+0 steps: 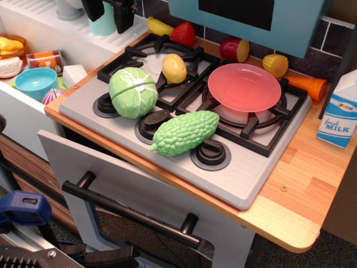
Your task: Put potato on plate
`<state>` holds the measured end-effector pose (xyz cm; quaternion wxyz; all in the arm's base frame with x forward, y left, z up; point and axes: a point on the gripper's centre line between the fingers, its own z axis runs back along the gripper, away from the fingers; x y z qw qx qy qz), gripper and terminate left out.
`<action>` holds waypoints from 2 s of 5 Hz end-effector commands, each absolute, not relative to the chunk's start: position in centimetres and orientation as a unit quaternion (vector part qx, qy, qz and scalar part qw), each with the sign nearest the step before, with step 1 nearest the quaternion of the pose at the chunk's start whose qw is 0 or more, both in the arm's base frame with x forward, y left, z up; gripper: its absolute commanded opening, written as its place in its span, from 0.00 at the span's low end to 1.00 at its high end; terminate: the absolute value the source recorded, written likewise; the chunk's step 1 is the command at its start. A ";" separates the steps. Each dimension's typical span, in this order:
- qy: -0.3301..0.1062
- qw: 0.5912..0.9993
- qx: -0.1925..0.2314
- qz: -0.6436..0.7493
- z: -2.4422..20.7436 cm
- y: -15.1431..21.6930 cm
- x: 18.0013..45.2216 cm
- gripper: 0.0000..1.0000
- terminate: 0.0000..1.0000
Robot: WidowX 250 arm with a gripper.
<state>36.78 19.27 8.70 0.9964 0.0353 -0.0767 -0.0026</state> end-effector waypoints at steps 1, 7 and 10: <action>-0.077 0.996 0.035 -0.003 8.7 19.3 36.8 1.00 0.00; -0.096 0.994 0.042 0.023 10.6 9.0 37.7 1.00 0.00; -0.074 0.996 -0.002 0.052 7.7 8.5 37.6 1.00 0.00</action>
